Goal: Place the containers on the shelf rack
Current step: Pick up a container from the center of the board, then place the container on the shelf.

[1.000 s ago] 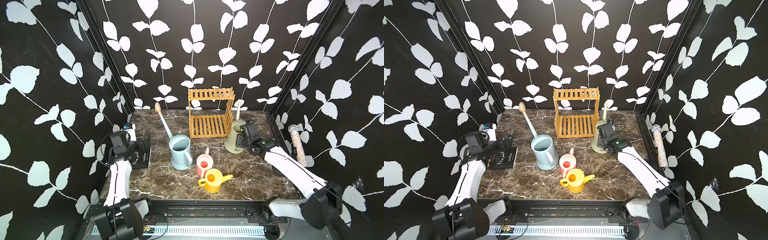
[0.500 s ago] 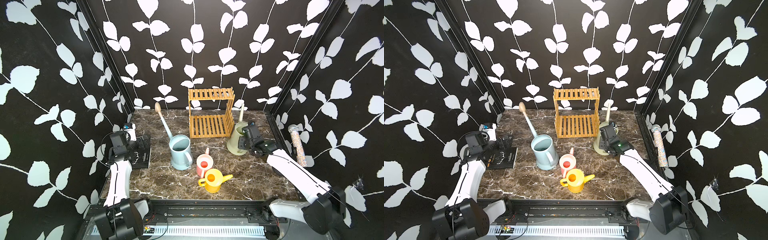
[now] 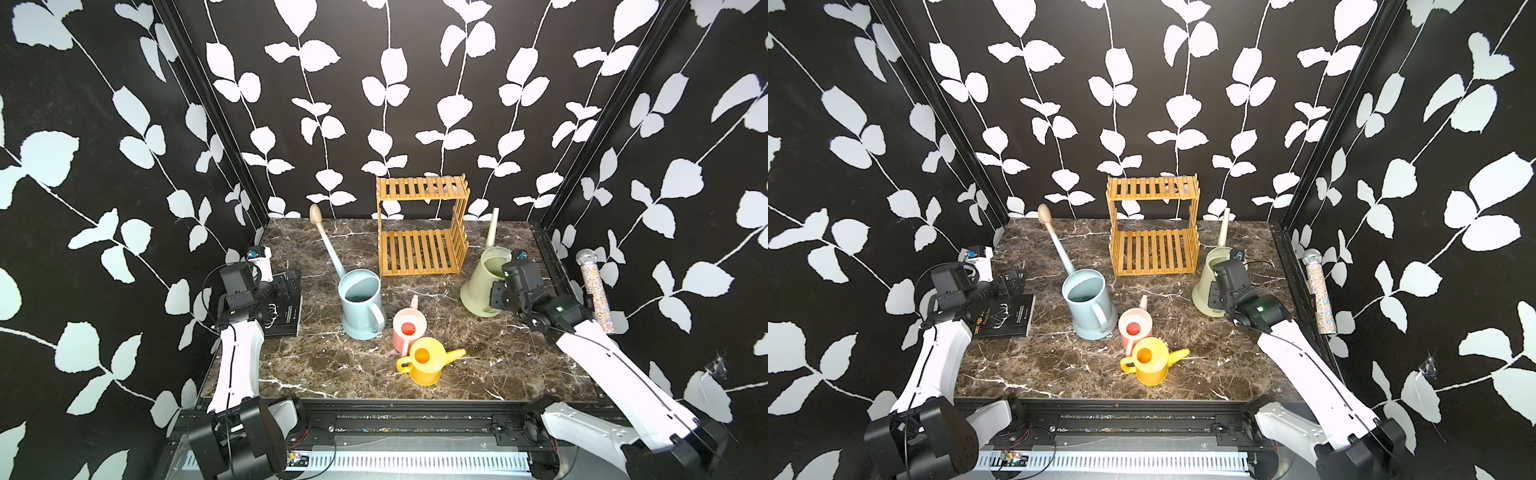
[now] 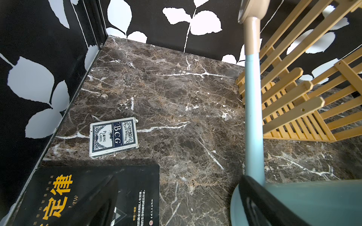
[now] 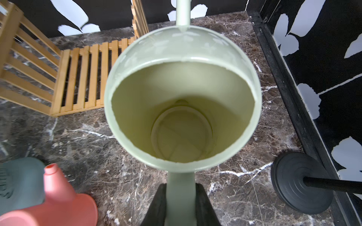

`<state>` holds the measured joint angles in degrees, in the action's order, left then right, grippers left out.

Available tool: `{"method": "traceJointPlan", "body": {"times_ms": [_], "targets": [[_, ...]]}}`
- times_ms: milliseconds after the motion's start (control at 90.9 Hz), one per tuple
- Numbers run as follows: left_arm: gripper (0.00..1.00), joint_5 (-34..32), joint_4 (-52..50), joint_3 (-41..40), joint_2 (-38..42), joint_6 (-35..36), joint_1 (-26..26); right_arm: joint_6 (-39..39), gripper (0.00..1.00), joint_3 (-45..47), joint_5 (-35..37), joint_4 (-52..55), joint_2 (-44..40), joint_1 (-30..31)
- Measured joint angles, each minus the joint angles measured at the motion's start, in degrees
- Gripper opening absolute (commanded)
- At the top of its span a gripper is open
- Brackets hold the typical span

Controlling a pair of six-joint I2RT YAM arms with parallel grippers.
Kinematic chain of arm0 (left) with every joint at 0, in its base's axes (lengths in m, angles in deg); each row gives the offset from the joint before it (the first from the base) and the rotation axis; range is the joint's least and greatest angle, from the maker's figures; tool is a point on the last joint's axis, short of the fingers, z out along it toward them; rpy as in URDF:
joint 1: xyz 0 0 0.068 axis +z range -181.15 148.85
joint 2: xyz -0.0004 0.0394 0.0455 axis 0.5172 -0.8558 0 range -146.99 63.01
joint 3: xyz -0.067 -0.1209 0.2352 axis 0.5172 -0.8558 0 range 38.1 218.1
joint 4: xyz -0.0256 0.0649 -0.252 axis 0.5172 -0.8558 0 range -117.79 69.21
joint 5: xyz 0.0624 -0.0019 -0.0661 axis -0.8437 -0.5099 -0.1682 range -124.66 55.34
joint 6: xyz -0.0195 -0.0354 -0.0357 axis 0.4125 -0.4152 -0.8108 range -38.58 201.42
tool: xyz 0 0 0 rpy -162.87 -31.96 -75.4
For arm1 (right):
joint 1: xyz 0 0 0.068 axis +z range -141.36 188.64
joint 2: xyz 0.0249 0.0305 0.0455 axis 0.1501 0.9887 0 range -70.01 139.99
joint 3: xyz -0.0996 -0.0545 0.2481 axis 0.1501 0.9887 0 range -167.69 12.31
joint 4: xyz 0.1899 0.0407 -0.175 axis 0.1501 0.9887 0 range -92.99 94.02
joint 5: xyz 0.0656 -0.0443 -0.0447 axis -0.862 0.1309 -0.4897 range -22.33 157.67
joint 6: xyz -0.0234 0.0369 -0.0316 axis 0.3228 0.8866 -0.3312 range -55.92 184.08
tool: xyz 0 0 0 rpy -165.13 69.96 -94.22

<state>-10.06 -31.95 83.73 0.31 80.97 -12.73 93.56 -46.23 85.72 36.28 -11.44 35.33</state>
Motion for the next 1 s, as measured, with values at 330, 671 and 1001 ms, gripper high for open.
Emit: {"method": "traceJointPlan", "body": {"times_ms": [330, 671, 1001], "targets": [[0.99, 0.04, 0.00, 0.00, 0.00, 0.02, -0.35, -4.26, 0.06, -5.35, -4.63, 1.92, 0.55, 8.35], [0.98, 0.00, -0.02, 0.00, 0.15, 0.11, -0.37, -7.96, 0.06, -5.99, -7.39, 0.28, 5.86, 11.19], [0.98, 0.00, -0.02, 0.00, 0.15, 0.28, -0.37, -10.21, 0.06, -9.55, -5.03, -1.97, 12.83, 11.19]]}}
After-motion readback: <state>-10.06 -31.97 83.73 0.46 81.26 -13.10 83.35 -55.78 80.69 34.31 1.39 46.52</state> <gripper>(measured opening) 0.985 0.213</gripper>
